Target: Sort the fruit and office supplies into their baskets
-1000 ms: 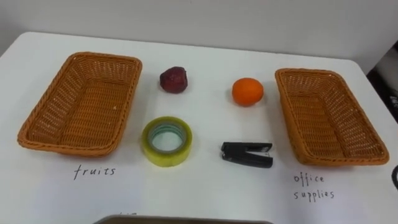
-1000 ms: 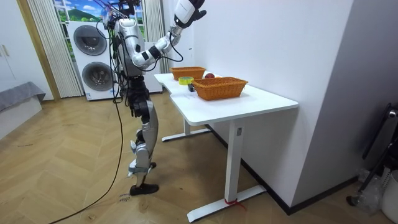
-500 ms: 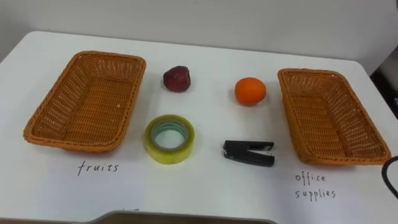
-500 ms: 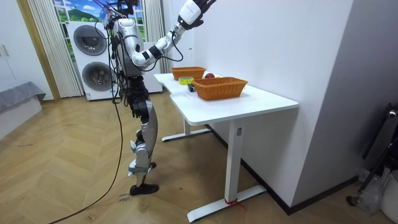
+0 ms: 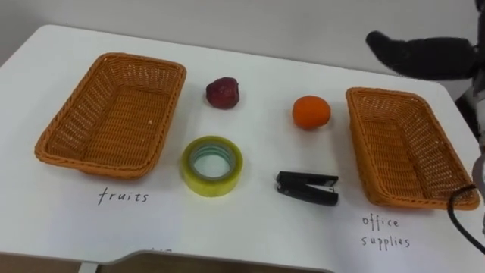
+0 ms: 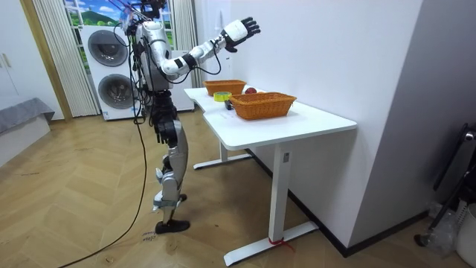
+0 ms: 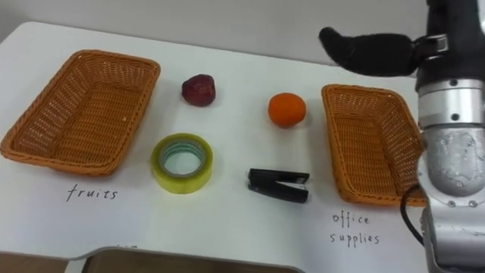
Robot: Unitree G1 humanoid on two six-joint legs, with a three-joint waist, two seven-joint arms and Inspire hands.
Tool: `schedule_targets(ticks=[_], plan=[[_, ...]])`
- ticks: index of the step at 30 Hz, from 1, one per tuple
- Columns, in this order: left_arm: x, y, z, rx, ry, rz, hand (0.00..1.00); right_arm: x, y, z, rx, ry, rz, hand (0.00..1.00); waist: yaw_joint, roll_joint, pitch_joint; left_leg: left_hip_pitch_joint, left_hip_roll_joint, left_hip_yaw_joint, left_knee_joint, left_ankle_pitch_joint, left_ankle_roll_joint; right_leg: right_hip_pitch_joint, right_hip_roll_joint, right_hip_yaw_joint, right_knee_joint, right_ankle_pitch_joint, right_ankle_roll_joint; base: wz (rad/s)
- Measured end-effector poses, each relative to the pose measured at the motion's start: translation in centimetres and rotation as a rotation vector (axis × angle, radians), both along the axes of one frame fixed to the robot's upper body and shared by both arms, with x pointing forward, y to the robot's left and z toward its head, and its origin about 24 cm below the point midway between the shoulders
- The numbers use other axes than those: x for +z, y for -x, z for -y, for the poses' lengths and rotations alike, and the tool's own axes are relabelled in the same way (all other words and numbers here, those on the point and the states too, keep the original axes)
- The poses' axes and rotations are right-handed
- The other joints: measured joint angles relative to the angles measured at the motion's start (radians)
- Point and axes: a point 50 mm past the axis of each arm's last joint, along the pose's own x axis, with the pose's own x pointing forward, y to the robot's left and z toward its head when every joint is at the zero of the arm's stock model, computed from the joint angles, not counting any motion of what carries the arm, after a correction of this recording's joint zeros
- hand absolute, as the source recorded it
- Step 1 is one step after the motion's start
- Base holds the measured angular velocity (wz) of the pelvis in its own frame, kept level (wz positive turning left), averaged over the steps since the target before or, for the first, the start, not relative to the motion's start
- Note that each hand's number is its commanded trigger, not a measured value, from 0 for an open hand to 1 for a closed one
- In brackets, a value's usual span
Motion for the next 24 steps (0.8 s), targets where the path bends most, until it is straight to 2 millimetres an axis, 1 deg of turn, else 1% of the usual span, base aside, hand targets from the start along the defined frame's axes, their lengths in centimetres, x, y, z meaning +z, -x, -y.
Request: schedule_targets(ticks=[5, 8, 14, 16, 21, 24], plan=[[0.0, -0.7, -0.1, -0.010, 0.012, 0.007, 0.00, -0.3, -0.2, -0.2, 0.052, 0.059, -0.073, 0.00, 0.017, 0.000, -0.0009, -0.001, 0.000, 0.001, 0.000, 0.000, 0.000, -0.001, 0.000, 0.004, 0.000, 0.001, -0.001, -0.02], [0.0, -0.9, -0.2, -0.014, 0.011, 0.008, 0.00, -0.7, -0.4, -0.7, 0.109, 0.112, -0.126, 0.00, 0.025, -0.003, -0.0018, 0.001, 0.000, 0.000, 0.000, 0.000, 0.000, 0.000, 0.000, 0.003, -0.001, 0.001, -0.001, 0.00], [0.0, -1.0, -0.3, -0.015, 0.010, -0.001, 0.00, -1.2, -1.3, -1.8, 0.182, 0.184, -0.207, 0.00, 0.025, -0.007, 0.0011, 0.002, -0.001, -0.010, 0.008, 0.001, 0.000, 0.006, 0.000, 0.000, -0.002, 0.001, -0.001, 0.01], [0.0, -1.5, -0.3, -0.030, 0.013, 0.006, 0.00, -1.6, -1.5, -2.0, 0.195, 0.252, -0.248, 0.00, 0.026, -0.009, 0.0017, -0.003, 0.000, -0.013, 0.016, 0.000, 0.000, 0.005, 0.000, -0.004, -0.001, 0.001, -0.002, 0.04], [0.1, -1.9, -0.6, -0.061, 0.015, 0.006, 0.00, -2.3, -1.6, -2.1, 0.233, 0.333, -0.322, 0.00, 0.039, -0.012, 0.0034, -0.009, 0.001, -0.011, 0.016, 0.000, 0.000, 0.007, 0.002, -0.006, -0.001, 0.008, -0.003, 0.01], [0.2, -2.2, -1.0, -0.083, 0.015, 0.007, 0.00, -2.6, -1.6, -2.0, 0.264, 0.359, -0.360, 0.00, 0.040, -0.015, 0.0054, -0.014, 0.002, -0.013, 0.015, 0.000, 0.000, 0.005, 0.002, -0.008, -0.001, 0.009, -0.003, 0.00]])
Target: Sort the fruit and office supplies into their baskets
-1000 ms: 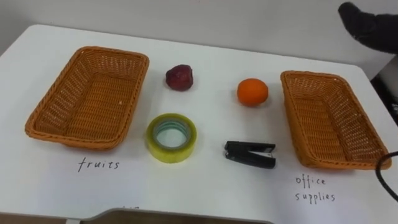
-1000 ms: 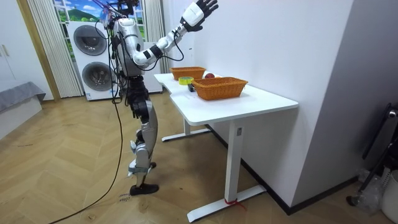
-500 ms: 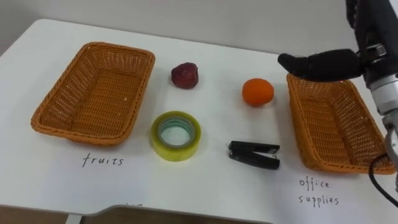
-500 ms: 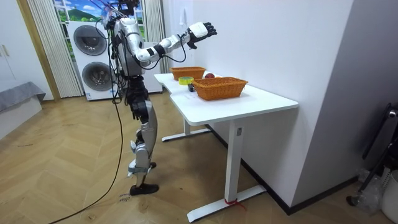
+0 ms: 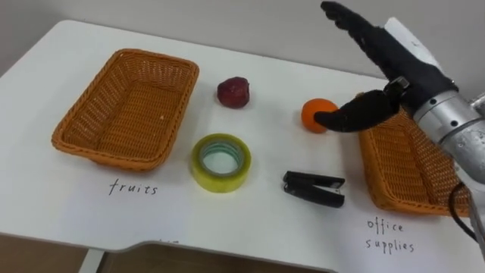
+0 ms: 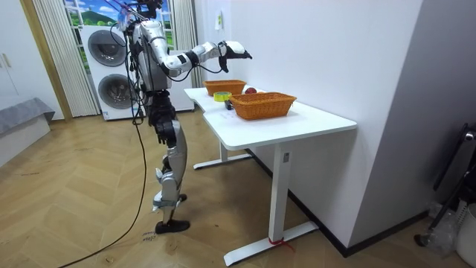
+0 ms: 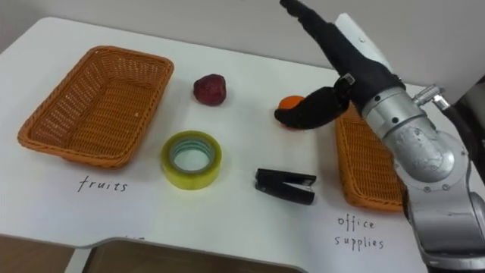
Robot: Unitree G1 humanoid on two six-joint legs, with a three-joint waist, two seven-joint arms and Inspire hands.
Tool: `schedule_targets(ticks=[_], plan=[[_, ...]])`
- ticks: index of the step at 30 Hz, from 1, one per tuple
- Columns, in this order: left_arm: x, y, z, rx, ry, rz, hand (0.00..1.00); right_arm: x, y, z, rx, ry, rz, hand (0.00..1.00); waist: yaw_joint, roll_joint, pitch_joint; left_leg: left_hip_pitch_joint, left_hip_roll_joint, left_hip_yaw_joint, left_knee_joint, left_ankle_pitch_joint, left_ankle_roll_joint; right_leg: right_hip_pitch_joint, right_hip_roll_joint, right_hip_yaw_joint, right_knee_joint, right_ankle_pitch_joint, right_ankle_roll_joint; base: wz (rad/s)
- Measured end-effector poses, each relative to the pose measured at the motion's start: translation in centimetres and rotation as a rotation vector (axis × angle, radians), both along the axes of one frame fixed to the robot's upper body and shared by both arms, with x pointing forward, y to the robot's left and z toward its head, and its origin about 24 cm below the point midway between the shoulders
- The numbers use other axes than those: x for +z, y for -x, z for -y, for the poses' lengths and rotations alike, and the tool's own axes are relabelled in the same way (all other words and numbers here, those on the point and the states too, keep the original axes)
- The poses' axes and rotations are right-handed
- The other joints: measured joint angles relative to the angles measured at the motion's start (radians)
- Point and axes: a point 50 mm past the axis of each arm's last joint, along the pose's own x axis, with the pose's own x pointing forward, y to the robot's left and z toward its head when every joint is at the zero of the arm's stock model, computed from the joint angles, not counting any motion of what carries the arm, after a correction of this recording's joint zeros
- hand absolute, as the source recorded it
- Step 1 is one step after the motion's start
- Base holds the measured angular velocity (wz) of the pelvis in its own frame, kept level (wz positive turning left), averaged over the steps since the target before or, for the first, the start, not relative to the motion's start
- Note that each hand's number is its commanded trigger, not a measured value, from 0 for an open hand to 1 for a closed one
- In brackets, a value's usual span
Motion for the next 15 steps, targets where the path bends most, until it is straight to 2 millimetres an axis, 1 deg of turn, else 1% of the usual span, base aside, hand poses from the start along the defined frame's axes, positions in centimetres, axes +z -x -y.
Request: schedule_targets(ticks=[5, 10, 15], plan=[[0.2, -0.5, -0.4, -0.010, -0.011, 0.014, 0.00, -0.3, 0.0, -0.1, 0.036, 0.023, -0.040, 0.00, 0.002, -0.005, 0.0012, 0.000, 0.000, 0.000, 0.001, 0.000, 0.000, -0.001, 0.000, -0.001, 0.000, 0.001, 0.000, 0.00], [0.3, -0.9, -0.7, -0.033, -0.018, 0.020, 0.00, -0.9, 0.0, -0.1, 0.069, 0.041, -0.115, 0.00, 0.003, -0.014, -0.0021, 0.002, -0.001, 0.000, 0.000, 0.000, 0.000, -0.003, 0.000, 0.000, -0.001, 0.001, 0.000, 0.00], [0.4, -1.4, -1.1, -0.034, -0.028, 0.030, 0.00, -1.7, -0.1, 0.1, 0.089, 0.049, -0.178, 0.00, 0.008, -0.023, -0.0005, 0.002, -0.001, 0.000, 0.001, 0.001, 0.000, -0.006, 0.000, 0.002, -0.001, 0.001, 0.000, 0.00]])
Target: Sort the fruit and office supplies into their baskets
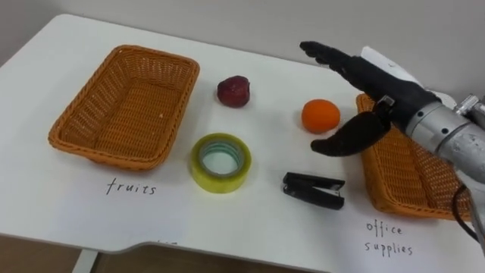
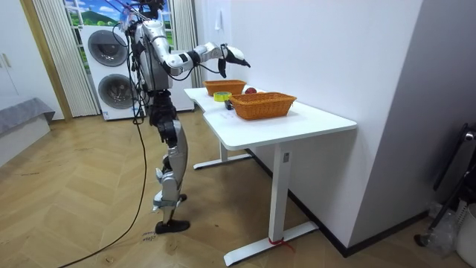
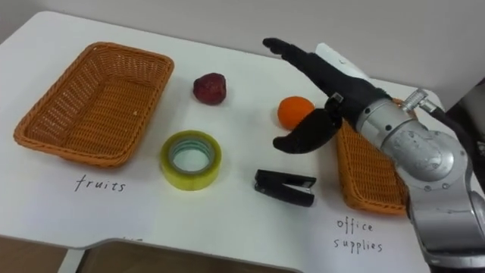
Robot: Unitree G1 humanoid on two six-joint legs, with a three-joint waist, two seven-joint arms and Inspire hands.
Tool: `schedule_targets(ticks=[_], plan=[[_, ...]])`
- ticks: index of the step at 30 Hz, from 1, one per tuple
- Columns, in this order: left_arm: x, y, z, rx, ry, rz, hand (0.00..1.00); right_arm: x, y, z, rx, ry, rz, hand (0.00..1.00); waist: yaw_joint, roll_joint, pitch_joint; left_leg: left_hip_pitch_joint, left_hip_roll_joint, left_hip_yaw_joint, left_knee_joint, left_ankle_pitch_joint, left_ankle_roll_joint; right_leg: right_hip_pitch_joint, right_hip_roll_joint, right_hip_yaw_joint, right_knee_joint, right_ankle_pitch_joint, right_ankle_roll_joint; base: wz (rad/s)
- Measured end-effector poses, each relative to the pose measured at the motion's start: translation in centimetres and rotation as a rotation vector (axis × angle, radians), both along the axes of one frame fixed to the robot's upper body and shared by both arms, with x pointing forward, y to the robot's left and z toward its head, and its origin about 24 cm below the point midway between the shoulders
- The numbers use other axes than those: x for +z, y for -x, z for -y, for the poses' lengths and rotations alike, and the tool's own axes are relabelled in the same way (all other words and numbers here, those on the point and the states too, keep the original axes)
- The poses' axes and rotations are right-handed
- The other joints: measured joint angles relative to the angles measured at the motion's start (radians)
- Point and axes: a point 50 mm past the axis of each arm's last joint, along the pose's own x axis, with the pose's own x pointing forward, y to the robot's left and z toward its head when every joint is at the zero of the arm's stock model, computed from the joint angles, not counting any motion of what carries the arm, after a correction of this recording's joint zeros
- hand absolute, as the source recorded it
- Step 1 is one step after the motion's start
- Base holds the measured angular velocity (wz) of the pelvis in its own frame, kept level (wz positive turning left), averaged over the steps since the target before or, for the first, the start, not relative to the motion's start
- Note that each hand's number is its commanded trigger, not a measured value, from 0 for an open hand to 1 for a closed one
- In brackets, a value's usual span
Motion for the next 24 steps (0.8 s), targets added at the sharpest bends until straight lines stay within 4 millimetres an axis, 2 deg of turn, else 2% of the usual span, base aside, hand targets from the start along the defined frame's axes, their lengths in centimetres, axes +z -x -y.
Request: schedule_targets(ticks=[5, 7, 9, 14, 18, 21, 24], plan=[[0.0, -0.3, 0.0, 0.000, 0.000, 0.002, 0.00, -1.6, -0.2, 0.4, 0.000, 0.009, -0.116, 0.00, 0.016, 0.005, 0.0039, 0.003, 0.000, 0.001, 0.003, 0.000, 0.000, 0.004, -0.001, 0.003, 0.000, 0.000, 0.000, 0.00], [0.0, -0.7, 0.1, 0.000, 0.003, 0.005, 0.00, -2.1, -0.2, 0.3, 0.014, 0.016, -0.155, 0.00, 0.023, 0.012, 0.0086, 0.002, 0.001, 0.001, 0.004, 0.000, 0.000, 0.002, 0.000, 0.002, 0.000, 0.000, 0.000, 0.00], [-0.1, -0.9, 0.2, 0.002, 0.006, 0.002, 0.00, -2.5, -0.2, 0.4, 0.015, 0.017, -0.186, 0.00, 0.027, 0.017, 0.0097, -0.001, 0.001, 0.000, -0.001, 0.000, 0.000, 0.000, 0.000, 0.002, 0.001, 0.001, 0.000, 0.00], [-0.2, -0.8, 0.5, 0.010, 0.009, -0.009, 0.00, -3.2, -0.2, 0.4, 0.015, 0.013, -0.232, 0.00, 0.032, 0.022, 0.0027, 0.002, 0.000, -0.001, 0.000, 0.001, 0.000, 0.001, 0.000, 0.002, 0.001, 0.001, 0.000, 0.00], [-0.2, -1.1, 0.4, 0.021, -0.014, -0.004, 0.00, -5.1, -0.3, 1.0, -0.005, 0.007, -0.339, 0.00, 0.037, 0.016, -0.0012, 0.004, -0.001, -0.009, 0.001, 0.002, 0.001, 0.004, 0.000, 0.003, 0.000, 0.001, 0.000, 0.01], [-0.1, -1.2, 0.4, 0.024, -0.027, -0.001, 0.00, -5.9, -0.2, 1.1, 0.002, 0.010, -0.395, 0.00, 0.041, 0.016, -0.0010, 0.004, -0.001, -0.009, 0.001, 0.002, 0.001, 0.004, 0.000, 0.004, 0.000, 0.001, 0.000, 0.00], [-0.1, -1.3, 0.4, 0.029, -0.030, 0.005, 0.00, -6.1, -0.1, 0.9, 0.016, 0.013, -0.415, 0.00, 0.042, 0.019, 0.0024, 0.003, -0.001, -0.009, 0.000, 0.002, 0.001, 0.004, 0.000, 0.003, 0.000, 0.001, 0.000, 0.00]])
